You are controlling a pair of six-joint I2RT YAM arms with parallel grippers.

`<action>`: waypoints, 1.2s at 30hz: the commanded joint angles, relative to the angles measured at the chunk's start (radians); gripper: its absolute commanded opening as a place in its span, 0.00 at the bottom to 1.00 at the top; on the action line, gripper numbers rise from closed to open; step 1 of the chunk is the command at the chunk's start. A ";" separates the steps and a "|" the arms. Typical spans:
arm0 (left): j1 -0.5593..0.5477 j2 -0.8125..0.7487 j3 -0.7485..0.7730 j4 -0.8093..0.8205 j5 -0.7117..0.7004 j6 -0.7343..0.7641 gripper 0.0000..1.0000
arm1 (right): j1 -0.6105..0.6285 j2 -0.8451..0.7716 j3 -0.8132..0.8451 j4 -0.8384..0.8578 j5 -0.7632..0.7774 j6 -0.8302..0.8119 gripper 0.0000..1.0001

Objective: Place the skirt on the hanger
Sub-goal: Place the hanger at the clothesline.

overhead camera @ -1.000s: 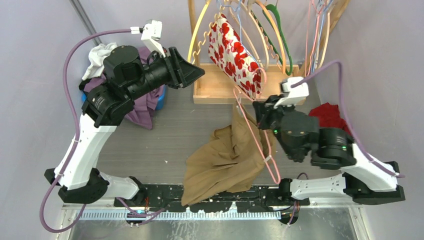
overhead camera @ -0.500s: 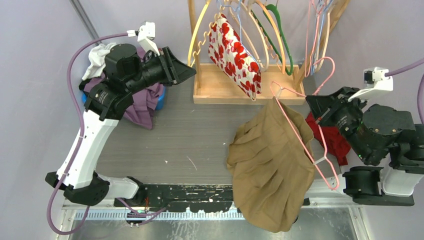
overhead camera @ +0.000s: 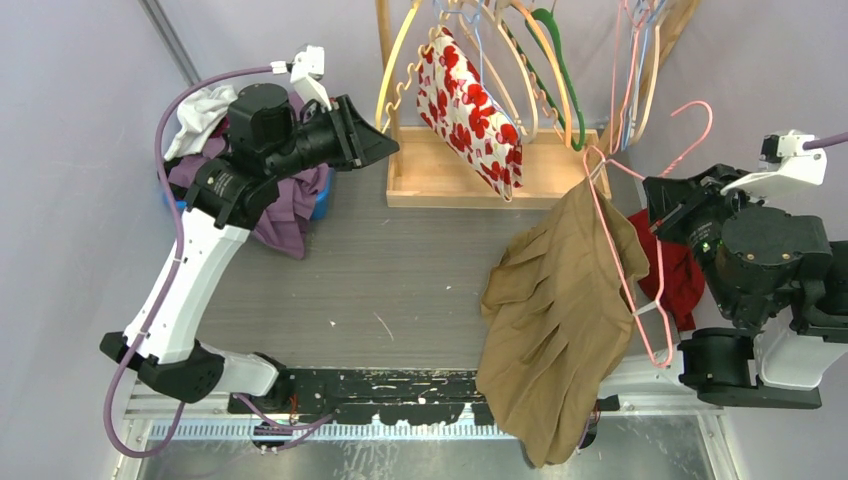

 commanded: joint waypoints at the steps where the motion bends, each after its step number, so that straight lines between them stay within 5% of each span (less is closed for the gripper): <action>1: 0.016 -0.006 -0.008 0.076 0.033 -0.004 0.31 | -0.003 0.057 0.047 -0.012 0.146 -0.048 0.01; 7: 0.022 0.003 -0.027 0.095 0.045 -0.008 0.30 | -0.001 0.080 0.059 0.056 0.193 -0.137 0.01; 11: 0.025 0.009 -0.030 0.100 0.046 -0.008 0.29 | -0.002 0.064 -0.002 0.259 0.252 -0.311 0.01; 16: 0.026 0.010 -0.034 0.110 0.049 -0.015 0.28 | 0.017 0.006 -0.126 0.676 0.302 -0.661 0.01; 23: 0.027 0.008 -0.052 0.134 0.053 -0.031 0.27 | 0.172 -0.075 -0.363 1.563 0.351 -1.400 0.01; 36: 0.027 0.012 -0.060 0.159 0.064 -0.051 0.24 | 0.173 0.092 -0.170 1.823 0.270 -1.750 0.01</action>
